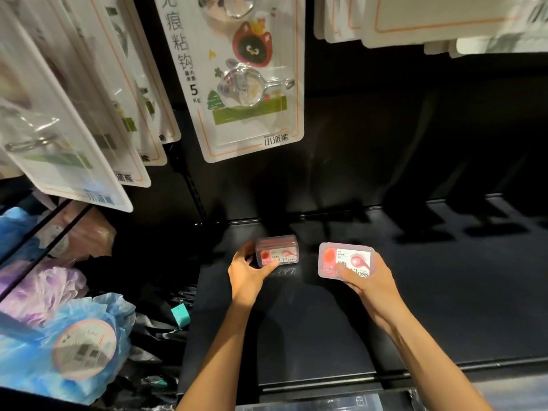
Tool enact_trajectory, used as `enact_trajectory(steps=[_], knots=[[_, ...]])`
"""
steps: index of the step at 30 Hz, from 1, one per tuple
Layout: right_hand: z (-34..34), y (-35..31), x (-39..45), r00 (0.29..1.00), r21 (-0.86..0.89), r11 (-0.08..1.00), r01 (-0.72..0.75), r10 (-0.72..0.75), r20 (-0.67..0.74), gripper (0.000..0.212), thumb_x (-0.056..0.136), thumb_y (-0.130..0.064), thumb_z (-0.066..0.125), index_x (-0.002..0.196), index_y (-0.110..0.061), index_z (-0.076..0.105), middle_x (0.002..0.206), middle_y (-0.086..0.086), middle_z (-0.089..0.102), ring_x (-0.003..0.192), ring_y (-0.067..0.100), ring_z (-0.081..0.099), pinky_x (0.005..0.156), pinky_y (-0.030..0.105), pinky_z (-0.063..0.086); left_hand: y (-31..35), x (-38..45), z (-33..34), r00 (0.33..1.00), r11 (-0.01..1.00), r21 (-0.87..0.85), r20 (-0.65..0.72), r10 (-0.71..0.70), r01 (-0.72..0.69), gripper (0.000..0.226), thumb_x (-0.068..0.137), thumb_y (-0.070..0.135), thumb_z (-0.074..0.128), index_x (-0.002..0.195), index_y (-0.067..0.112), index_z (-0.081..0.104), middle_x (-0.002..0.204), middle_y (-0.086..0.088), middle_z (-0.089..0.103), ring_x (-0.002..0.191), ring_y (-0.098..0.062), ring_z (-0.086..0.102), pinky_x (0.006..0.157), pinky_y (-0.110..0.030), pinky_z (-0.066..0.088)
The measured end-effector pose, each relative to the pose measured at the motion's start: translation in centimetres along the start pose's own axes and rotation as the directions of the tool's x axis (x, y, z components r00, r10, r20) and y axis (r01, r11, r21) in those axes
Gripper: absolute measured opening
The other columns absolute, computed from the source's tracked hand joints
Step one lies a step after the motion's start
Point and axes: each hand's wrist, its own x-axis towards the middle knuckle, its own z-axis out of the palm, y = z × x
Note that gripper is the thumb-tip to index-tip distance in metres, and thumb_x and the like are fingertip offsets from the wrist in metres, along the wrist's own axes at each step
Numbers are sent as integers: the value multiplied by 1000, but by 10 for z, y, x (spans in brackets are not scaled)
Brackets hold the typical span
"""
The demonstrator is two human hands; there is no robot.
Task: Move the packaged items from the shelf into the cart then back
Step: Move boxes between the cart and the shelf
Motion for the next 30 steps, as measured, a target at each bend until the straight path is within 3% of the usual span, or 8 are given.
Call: enact_trajectory(steps=[3, 6, 8, 11, 15, 21, 26, 30], knots=[[0, 1, 3, 1000, 4, 1000, -8, 8, -15, 69, 52, -33, 87, 114, -16, 60, 110, 7, 69, 104, 25, 66, 92, 47, 53, -7, -12, -10, 996, 997, 73, -83, 15, -9, 69, 70, 21, 84, 130, 10, 52, 125, 2, 56, 115, -12, 53, 101, -20, 38], [1, 0, 10, 999, -52, 999, -11, 9, -44, 63, 58, -25, 85, 114, -18, 58, 110, 4, 68, 102, 21, 66, 88, 40, 55, -18, -42, -21, 931, 906, 279, -93, 354, -317, 52, 84, 36, 65, 126, 7, 57, 127, -4, 57, 121, -11, 48, 107, -15, 29], [4, 0, 18, 998, -116, 993, -6, -1, -60, 58, 64, -16, 87, 114, -18, 58, 109, 2, 68, 99, 18, 66, 82, 33, 54, -23, -58, -25, 848, 759, 397, 118, 516, -517, 48, 88, 39, 54, 126, 10, 58, 128, -2, 58, 122, -11, 49, 107, -20, 32], [8, 1, 31, 997, -193, 981, 14, -29, -75, 52, 67, -8, 84, 112, -14, 58, 105, 1, 67, 91, 12, 65, 72, 22, 50, -26, -76, -22, 670, 493, 455, 468, 576, -742, 44, 91, 41, 48, 127, 18, 58, 131, -1, 58, 124, -15, 51, 106, -30, 39], [8, 2, 46, 997, -284, 958, 23, -42, -58, 56, 66, -6, 85, 114, -9, 56, 103, 0, 66, 87, 6, 63, 60, 11, 49, -30, -84, -19, 554, 367, 416, 634, 540, -832, 39, 90, 39, 48, 119, 18, 64, 124, -1, 62, 116, -16, 57, 102, -27, 44], [-1, 7, 54, 1000, -372, 928, 7, -17, -23, 61, 61, -11, 88, 114, -10, 58, 104, 2, 67, 91, 11, 65, 66, 15, 48, -32, -86, -21, 525, 299, 432, 666, 530, -851, 37, 89, 40, 47, 113, 19, 66, 121, 0, 63, 114, -14, 57, 98, -25, 45], [-7, 12, 54, 1000, -406, 914, -5, -4, -22, 63, 57, -17, 92, 110, -13, 59, 103, 0, 68, 92, 11, 65, 72, 20, 51, -28, -89, -22, 545, 298, 457, 673, 501, -838, 38, 88, 40, 45, 113, 20, 67, 120, 1, 63, 113, -14, 59, 97, -25, 46], [-9, 16, 54, 1000, -463, 886, -12, 6, -14, 61, 60, -17, 90, 111, -17, 57, 102, -1, 67, 85, 5, 64, 64, 15, 49, -29, -90, -22, 556, 307, 464, 686, 469, -831, 39, 90, 40, 45, 117, 20, 65, 124, 1, 62, 116, -15, 58, 100, -25, 40]])
